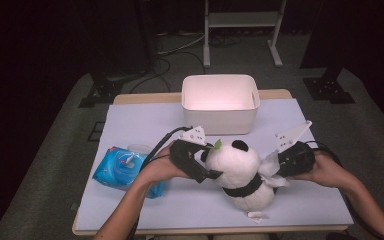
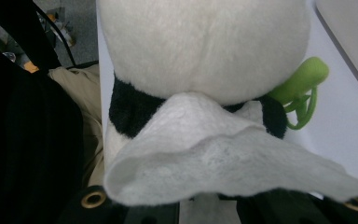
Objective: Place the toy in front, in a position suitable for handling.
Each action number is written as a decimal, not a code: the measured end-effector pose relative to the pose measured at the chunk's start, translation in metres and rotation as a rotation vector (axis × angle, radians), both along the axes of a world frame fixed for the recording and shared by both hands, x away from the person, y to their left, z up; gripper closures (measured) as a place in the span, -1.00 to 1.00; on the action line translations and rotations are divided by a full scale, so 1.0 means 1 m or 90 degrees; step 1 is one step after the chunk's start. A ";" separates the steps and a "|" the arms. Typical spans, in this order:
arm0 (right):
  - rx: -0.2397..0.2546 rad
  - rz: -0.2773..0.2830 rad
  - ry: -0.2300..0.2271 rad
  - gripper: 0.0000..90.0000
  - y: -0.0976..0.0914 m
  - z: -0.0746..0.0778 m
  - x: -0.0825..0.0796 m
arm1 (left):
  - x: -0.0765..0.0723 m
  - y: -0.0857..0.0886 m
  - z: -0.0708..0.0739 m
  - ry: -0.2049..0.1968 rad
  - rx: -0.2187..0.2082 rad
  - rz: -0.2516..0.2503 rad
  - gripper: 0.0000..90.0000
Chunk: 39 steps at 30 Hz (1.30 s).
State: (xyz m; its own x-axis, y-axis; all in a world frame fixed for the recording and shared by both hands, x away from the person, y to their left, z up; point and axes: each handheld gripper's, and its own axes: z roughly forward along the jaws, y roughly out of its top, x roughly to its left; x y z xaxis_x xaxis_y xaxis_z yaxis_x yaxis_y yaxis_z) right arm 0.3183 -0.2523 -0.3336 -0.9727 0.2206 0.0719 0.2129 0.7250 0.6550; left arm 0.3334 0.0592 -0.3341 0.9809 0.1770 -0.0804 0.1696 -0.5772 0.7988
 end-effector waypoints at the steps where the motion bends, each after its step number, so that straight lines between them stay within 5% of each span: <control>1: -0.001 -0.001 0.000 0.80 -0.001 -0.001 0.000 | 0.000 -0.001 -0.002 0.005 -0.002 0.001 -0.81; 10: 0.011 -0.016 0.011 0.80 -0.010 -0.006 -0.001 | 0.001 -0.010 -0.023 0.043 -0.009 -0.033 -0.86; 15: 0.023 -0.021 0.001 0.80 -0.012 -0.005 -0.002 | 0.005 -0.006 -0.020 0.056 -0.043 -0.021 -0.50; 23: 0.036 -0.025 -0.025 0.80 -0.013 0.015 -0.001 | 0.002 0.003 0.009 0.030 -0.043 -0.004 -0.35; 26: 0.055 -0.024 -0.028 0.80 -0.013 0.022 -0.001 | 0.000 0.006 0.017 0.008 -0.015 0.005 -0.35; 32: 0.096 -0.015 -0.043 0.80 -0.009 0.044 0.000 | -0.003 0.001 0.015 -0.004 -0.002 -0.010 -0.35; 39: 0.082 -0.001 -0.063 0.80 0.002 0.061 0.001 | -0.003 -0.006 0.012 0.004 -0.004 -0.011 -0.37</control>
State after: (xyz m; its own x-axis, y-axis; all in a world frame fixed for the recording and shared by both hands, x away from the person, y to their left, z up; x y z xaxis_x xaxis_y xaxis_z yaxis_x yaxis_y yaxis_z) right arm 0.3197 -0.2504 -0.2727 -0.9761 0.2173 0.0040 0.1442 0.6337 0.7600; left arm 0.3302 0.0529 -0.3218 0.9831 0.1603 -0.0881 0.1655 -0.5744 0.8016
